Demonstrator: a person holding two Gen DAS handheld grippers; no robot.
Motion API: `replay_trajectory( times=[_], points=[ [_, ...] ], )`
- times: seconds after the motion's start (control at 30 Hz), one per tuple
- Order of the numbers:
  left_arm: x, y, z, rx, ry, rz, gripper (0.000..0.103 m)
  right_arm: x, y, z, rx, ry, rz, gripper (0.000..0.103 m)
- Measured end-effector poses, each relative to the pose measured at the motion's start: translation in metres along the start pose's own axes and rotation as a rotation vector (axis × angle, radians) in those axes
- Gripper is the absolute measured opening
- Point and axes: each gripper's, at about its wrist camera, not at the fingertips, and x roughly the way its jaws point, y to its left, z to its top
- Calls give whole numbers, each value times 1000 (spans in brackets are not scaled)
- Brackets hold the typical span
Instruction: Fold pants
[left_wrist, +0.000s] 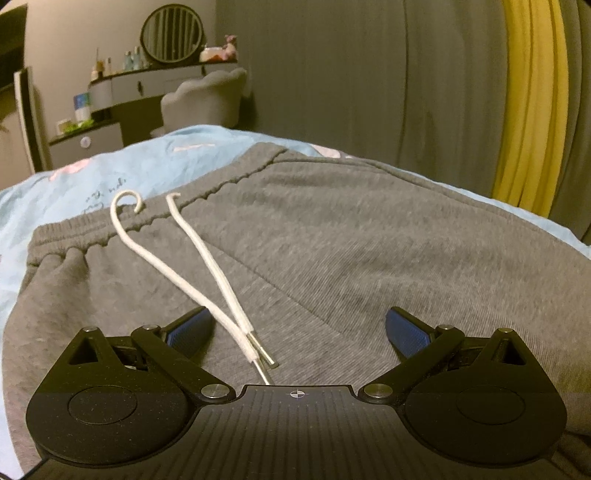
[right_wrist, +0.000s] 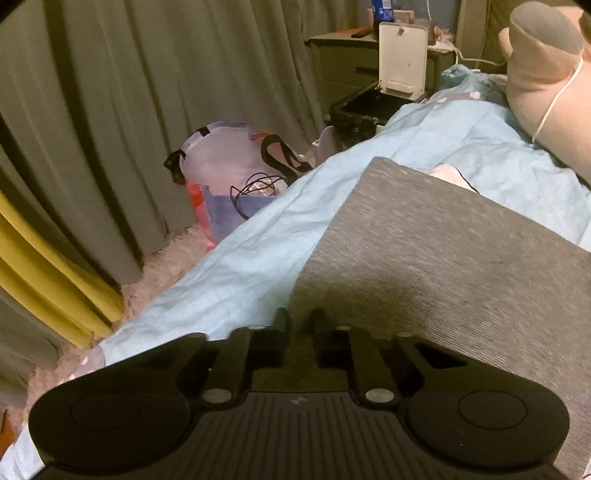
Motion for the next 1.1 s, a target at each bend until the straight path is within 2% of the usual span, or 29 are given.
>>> replay_trajectory(
  times=[0.13,0.3,0.4,0.53,0.6,0.7,0.77,0.87,1.0,1.1],
  points=[
    [2,4,0,-21,11,-16,103,-31,-14,-4,-4,-64,55,4],
    [0,5,3,-11,9,-23,103,-124,-66,-27,-47,-216,175,4],
    [-4,10,6,-38,-5,-33,103,-178,-122,-60,-23,-248,212,4],
    [-14,17,12,-83,-40,-68,103,-224,-194,-126,12,-220,175,4],
    [-23,20,16,-101,-79,-88,103,-225,-224,-158,46,-153,151,3],
    [-30,21,20,-106,-104,-151,103,-200,-264,-187,125,-22,46,0],
    [-28,23,24,-114,-90,-216,103,-198,-276,-185,168,-46,98,2],
    [-16,33,34,-201,-20,-343,103,-199,-283,-177,232,-76,183,9],
    [1,47,60,-299,54,-463,103,-183,-299,-185,395,-7,332,17],
    [18,50,80,-332,80,-517,103,-181,-305,-184,421,9,387,28]
  ],
)
